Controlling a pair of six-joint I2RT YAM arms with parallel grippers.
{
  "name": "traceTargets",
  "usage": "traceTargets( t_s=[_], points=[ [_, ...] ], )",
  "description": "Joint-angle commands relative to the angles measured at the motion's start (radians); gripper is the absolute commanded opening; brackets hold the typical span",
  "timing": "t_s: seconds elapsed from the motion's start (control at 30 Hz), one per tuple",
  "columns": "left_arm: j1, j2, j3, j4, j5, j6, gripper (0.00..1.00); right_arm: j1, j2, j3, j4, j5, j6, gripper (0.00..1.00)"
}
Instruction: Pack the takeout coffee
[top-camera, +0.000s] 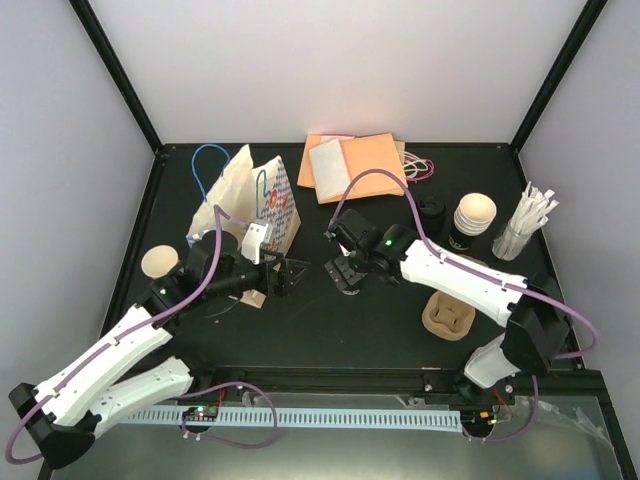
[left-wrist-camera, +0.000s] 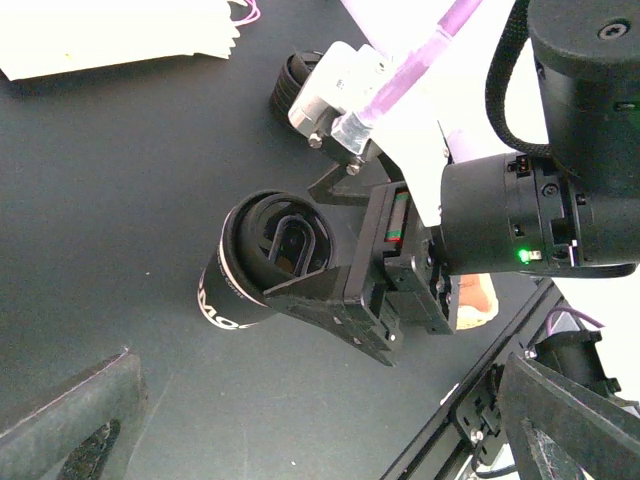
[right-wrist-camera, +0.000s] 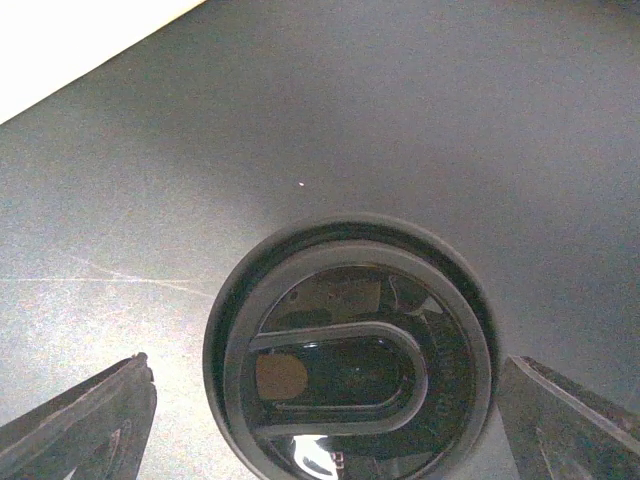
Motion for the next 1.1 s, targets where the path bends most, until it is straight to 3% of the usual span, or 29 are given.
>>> traceTargets(
  t_s=[0.0,1.07],
  points=[
    [-0.003,-0.007,0.034,-0.005,-0.015,0.008,0.99,-0.007,0.021,0.037,-0.012,0.018,0.010,0.95],
    [-0.002,0.036,0.042,0.008,-0.015,0.035,0.99,-0.014,0.066,0.035,-0.054,0.044,-0.017,0.80]
  ],
)
